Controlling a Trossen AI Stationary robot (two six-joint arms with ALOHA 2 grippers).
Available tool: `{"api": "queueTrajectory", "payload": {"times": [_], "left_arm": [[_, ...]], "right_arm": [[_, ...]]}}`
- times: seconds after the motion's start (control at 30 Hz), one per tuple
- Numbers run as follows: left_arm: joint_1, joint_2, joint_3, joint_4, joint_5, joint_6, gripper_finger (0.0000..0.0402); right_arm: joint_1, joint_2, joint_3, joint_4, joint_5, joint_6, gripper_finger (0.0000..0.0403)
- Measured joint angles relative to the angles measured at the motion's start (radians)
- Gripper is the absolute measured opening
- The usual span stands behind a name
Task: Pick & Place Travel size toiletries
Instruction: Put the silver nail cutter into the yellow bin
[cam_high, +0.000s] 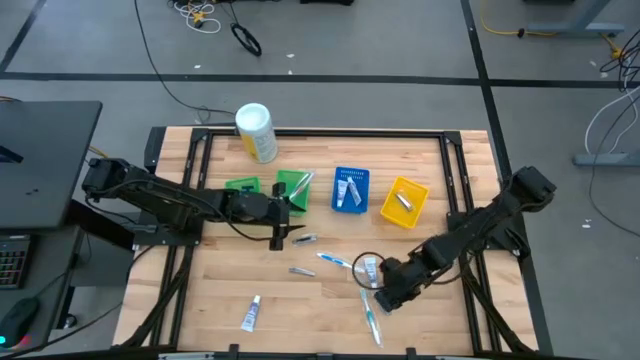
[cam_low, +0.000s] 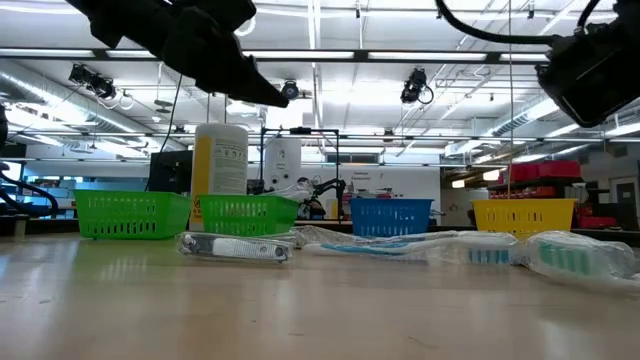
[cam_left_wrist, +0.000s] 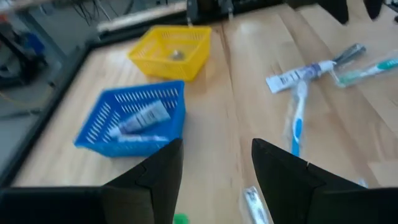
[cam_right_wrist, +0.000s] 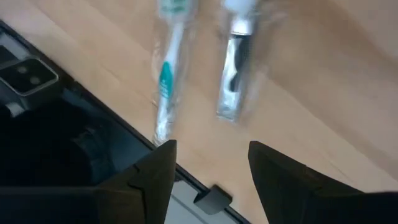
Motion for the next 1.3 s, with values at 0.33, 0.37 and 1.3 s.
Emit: {"api": "queueTrajectory", "payload": {"times": [0.33, 0.37, 1.3], "left_arm": [[0.036, 0.000, 0.000, 0.069, 0.000, 0.026, 0.0201], [0.041, 0.000, 0.000, 0.069, 0.000, 0.021, 0.0201], [0.072, 0.000, 0.000, 0.065, 0.009, -0.024, 0.0201]], "right_arm": [[0.012, 0.198, 0.170, -0.183, 0.036, -0.178, 0.0210], [0.012, 0.210, 0.172, -0.169, 0.037, -0.182, 0.0210], [0.011, 0.306, 0.178, -0.255, 0.121, -0.175, 0.0065]]}}
